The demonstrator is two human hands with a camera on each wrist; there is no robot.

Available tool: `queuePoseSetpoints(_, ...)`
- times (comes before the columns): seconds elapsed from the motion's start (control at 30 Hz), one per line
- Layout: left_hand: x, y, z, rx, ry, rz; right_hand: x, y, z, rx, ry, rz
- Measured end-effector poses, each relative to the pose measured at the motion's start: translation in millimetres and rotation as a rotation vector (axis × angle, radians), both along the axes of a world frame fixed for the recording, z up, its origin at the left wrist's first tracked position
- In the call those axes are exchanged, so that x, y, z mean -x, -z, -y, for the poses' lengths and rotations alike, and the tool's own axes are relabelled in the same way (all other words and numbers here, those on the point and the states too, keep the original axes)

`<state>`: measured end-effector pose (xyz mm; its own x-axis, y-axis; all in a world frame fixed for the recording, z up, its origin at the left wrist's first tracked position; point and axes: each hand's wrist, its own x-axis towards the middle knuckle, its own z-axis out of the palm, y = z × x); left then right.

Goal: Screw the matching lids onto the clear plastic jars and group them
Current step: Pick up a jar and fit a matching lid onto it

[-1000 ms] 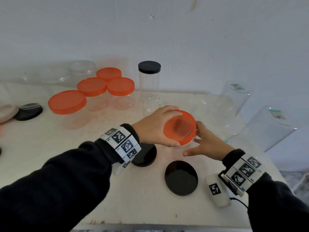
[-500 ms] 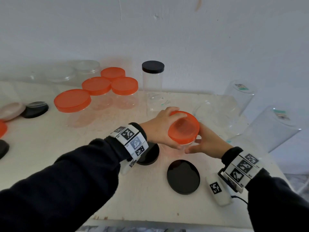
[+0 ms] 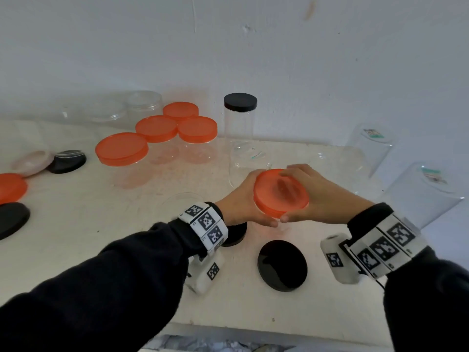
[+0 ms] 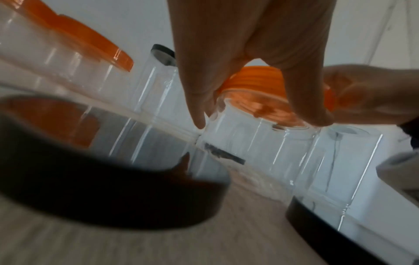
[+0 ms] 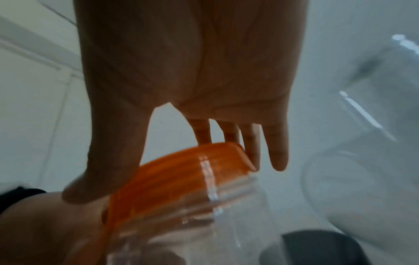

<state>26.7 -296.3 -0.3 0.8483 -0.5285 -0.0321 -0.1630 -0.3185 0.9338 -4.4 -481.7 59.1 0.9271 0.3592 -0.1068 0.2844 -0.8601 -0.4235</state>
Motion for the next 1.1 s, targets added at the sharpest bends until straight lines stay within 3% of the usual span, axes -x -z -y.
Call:
queuePoseSetpoints(0.13, 4, -1, 1, 0.061, 0.009, -0.007, -10, -16, -18, 0.248, -0.058, -0.052)
queuePoseSetpoints(0.37, -3, 6, -2, 0.028, -0.03, -0.036, -21, -29, -35, 0.448, -0.079, -0.106)
queuePoseSetpoints(0.77, -2, 5, 1, -0.025, 0.001, -0.044, -22, -29, -33, 0.482, -0.091, -0.082)
queuePoseSetpoints(1.1, -8, 7, -4, -0.055, -0.021, -0.029, -23, -30, -22, 0.366, -0.192, -0.08)
